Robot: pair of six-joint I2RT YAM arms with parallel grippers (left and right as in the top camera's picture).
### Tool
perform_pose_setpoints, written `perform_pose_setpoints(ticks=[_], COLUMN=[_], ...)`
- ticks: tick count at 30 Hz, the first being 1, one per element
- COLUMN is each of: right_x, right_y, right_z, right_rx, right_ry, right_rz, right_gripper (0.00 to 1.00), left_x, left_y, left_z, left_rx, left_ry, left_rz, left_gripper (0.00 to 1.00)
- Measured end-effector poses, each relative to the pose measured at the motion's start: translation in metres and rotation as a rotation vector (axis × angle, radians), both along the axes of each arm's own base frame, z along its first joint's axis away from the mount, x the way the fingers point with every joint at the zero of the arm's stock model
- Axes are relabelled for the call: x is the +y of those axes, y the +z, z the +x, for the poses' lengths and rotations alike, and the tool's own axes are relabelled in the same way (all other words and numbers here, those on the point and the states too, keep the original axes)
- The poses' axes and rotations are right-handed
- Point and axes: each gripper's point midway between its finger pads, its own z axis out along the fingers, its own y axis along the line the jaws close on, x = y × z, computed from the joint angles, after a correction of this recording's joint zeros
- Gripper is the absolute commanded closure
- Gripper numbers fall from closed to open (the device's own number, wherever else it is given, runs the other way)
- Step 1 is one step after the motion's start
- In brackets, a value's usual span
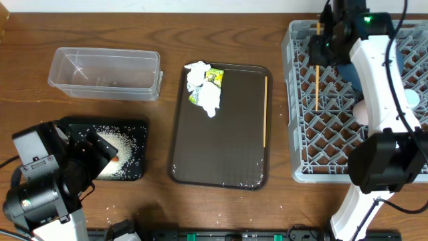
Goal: Sort waste into correct bins and load items into the dishwasher rack
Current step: 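Carry the chopstick to the rack's left edge and drop it in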
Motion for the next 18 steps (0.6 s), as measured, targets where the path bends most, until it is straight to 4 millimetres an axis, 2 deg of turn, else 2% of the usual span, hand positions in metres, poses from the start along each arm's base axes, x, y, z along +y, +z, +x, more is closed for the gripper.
perform_pose_setpoints(ticks=[1,4,6,7,8,11,15,18], right_x=[0.0,0.001,0.002,0.002,0.003,0.007,0.018,0.033], right_y=[-0.002,-0.006,-0.005,-0.005,-0.005,-0.005,-0.006,-0.007], right_z=[0.002,0.006,0.007,0.008,0.007,0.006,0.001,-0.005], right_rx=[-0.003,-0.016,-0.022,-0.023,-0.023,-0.018,0.003,0.027], right_ry=[0.003,0.001,-0.001,-0.003,-0.002,0.008,0.028,0.052], right_rz=[-0.001,0.001,0.004,0.007,0.011,0.032,0.082,0.129], right_gripper=[0.91,0.73,0.53,0.39,0.34,0.29,0.32,0.32], left_x=[0.0,0.0,0.0,0.0,0.0,0.0,0.0,0.0], left_y=[0.0,0.0,0.0,0.0,0.0,0.0,0.0,0.0], left_z=[0.0,0.0,0.0,0.0,0.0,0.0,0.0,0.0], left_rx=[0.0,0.0,0.0,0.0,0.0,0.0,0.0,0.0], left_ry=[0.0,0.0,0.0,0.0,0.0,0.0,0.0,0.0], left_rz=[0.0,0.0,0.0,0.0,0.0,0.0,0.0,0.0], left_gripper=[0.03,0.03,0.03,0.03,0.03,0.03,0.03,0.03])
